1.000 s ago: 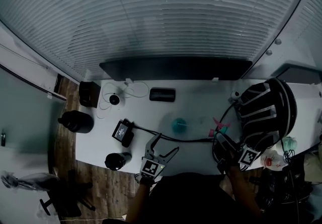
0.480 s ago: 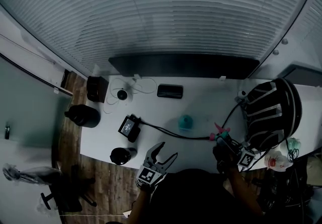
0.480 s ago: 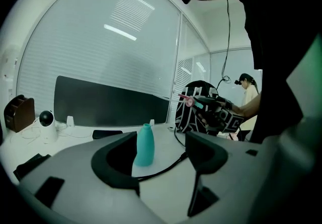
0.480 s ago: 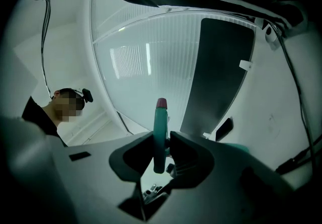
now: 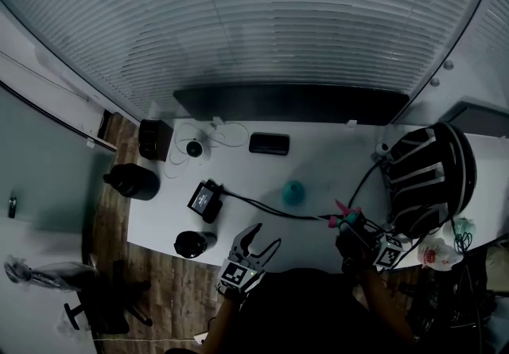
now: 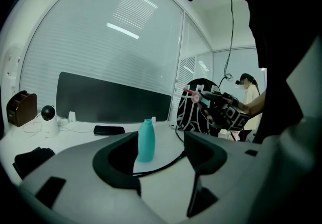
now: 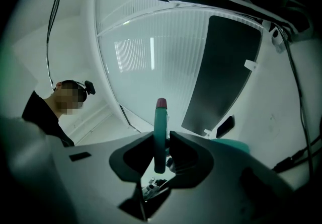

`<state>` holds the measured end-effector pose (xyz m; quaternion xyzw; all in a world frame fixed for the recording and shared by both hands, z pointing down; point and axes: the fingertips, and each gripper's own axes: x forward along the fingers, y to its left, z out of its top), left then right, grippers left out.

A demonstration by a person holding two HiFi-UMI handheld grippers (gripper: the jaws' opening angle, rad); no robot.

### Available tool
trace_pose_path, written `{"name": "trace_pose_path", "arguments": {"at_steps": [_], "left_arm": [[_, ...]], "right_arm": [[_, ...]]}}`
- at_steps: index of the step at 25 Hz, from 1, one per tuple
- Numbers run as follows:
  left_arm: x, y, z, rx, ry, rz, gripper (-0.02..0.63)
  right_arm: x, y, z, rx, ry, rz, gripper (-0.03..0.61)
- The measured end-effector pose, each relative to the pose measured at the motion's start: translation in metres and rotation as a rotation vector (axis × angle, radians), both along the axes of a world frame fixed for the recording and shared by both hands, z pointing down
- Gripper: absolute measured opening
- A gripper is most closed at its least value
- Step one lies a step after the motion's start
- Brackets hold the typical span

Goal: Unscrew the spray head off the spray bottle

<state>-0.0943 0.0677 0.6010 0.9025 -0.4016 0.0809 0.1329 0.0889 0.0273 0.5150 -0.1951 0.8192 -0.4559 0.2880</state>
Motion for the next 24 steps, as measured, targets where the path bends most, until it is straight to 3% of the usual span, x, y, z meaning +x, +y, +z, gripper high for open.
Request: {"name": "trace_pose_path", "arguments": {"at_steps": [9,14,24], "left_arm": [[0.004,0.006,0.003,-0.011,-0.012,0.021,0.290],[0.004,0.010,0.008,-0.016,-0.003,0.014,0.285],[0.003,0.010,0.012,-0.016,-0.011,0.025,0.285]], "right_arm": [[0.004,0.005,0.007,-0.057,-0.040,0.035,0.089],[0.007,0.007,0.003,-0.031,-0.059,0.040,0.089],[0.000,0.001,-0.010,0.010,-0.004,0.055,0.087]]}}
